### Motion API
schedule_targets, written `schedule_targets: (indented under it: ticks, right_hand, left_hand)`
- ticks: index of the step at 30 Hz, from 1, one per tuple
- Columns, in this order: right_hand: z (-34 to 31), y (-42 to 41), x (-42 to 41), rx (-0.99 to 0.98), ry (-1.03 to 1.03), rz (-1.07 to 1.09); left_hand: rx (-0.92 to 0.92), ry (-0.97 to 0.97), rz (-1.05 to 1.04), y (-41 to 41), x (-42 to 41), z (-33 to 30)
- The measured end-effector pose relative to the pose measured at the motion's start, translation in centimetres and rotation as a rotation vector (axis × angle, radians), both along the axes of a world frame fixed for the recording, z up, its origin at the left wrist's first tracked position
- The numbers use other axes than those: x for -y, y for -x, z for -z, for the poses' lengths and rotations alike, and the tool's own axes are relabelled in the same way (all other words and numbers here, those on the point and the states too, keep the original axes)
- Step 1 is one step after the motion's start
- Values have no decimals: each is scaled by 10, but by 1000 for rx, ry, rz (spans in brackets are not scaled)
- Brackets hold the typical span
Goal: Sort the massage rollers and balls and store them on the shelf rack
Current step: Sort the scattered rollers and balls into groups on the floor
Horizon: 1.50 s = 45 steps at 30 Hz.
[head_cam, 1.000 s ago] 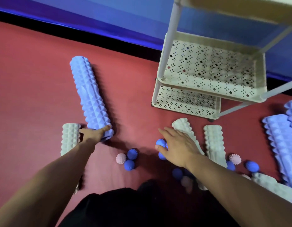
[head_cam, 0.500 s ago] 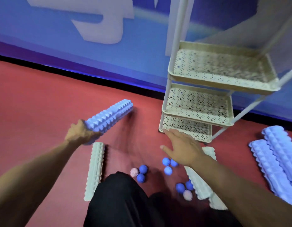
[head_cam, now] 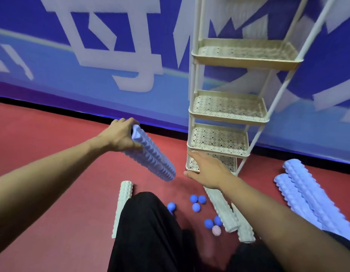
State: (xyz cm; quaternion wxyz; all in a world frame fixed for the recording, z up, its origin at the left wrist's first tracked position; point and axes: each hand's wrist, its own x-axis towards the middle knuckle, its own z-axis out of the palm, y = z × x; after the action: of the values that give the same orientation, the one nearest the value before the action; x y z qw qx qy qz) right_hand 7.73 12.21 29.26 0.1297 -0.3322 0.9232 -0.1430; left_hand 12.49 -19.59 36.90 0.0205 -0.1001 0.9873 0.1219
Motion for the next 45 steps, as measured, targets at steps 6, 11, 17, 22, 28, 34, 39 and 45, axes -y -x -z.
schedule_targets:
  ticks: [6, 11, 17, 22, 28, 34, 39, 45]
  right_hand:
    - [-30, -8, -46, 21, 76, 63]
    - [-62, 0, -113, 54, 179, 169]
    - [-102, 7, -217, 7, 265, 288]
    - [-109, -3, -302, -67, 211, 475]
    - [-61, -10, -371, -106, 144, 668]
    - [49, -4, -432, 60, 108, 876]
    - [154, 4, -462, 283, 92, 1104]
    - [257, 2, -472, 601, 64, 1175]
  left_hand:
    - [-191, -137, 214, -3, -78, -55]
    - [-302, -358, 344, 7, -144, -82]
    - [-331, -674, 472, 26, -227, -96]
    - [-370, -870, 574, 49, -290, -84]
    - [-334, -893, 607, 94, -371, -29]
    - [-177, -736, 542, 126, -426, 79]
    - [-6, -694, 542, 152, -446, 172]
    - [191, -709, 480, 170, -462, 266]
